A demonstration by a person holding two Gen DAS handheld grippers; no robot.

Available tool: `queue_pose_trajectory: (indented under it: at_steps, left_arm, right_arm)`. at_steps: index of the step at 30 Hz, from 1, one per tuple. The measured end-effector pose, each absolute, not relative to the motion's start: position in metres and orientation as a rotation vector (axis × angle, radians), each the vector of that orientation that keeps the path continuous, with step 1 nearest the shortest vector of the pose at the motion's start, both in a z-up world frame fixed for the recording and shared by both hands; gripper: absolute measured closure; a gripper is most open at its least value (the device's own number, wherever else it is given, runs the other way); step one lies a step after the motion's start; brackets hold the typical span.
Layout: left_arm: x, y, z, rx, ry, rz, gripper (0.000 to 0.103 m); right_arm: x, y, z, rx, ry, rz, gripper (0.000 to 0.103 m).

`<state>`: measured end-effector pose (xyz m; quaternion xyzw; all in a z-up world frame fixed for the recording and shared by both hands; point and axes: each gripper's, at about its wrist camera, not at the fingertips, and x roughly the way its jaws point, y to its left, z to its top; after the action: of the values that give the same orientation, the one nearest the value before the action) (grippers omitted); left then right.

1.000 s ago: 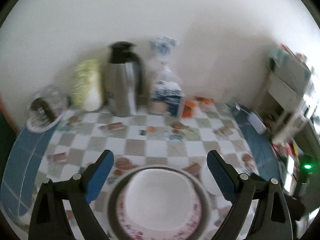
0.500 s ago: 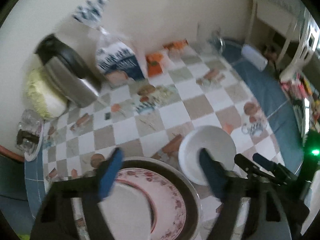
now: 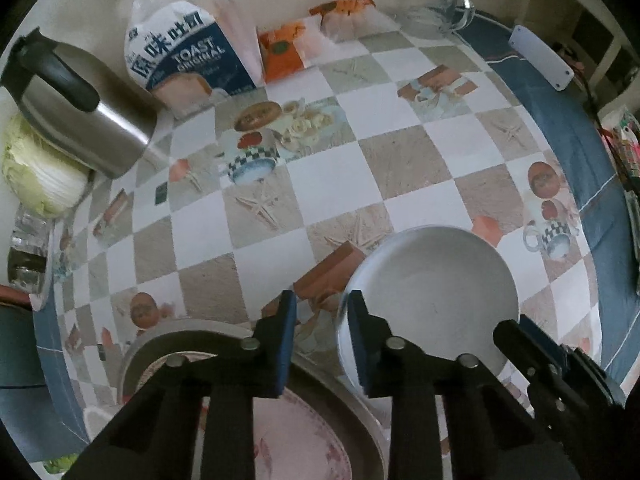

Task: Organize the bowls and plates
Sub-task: 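Move the right gripper to the large white round bowl, then close the right gripper on the rim of the white round bowl, then lift the white round bowl with the right gripper over the basin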

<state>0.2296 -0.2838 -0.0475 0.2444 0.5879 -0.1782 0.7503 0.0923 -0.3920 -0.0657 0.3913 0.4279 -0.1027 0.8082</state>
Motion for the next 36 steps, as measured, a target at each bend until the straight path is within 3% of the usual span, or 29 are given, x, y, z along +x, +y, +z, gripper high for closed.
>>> queue_pose_trajectory:
  at_steps: [4, 8, 24, 36]
  left_arm:
    - [0.234, -0.284, -0.055, 0.497, 1.315, -0.396, 0.079]
    - [0.233, -0.285, -0.059, 0.466, 1.332, -0.42, 0.092]
    - [0.231, -0.279, -0.061, 0.395, 1.337, -0.418, 0.092]
    - [0.22, -0.277, -0.034, 0.363, 1.28, -0.458, 0.092]
  right_arm:
    - [0.095, -0.391, -0.067, 0.856, 0.902, -0.19, 0.092]
    - [0.096, -0.391, -0.067, 0.859, 0.896, -0.193, 0.092]
    - [0.095, -0.391, -0.069, 0.848, 0.897, -0.198, 0.092]
    - [0.091, -0.391, -0.063, 0.855, 0.888, -0.209, 0.092]
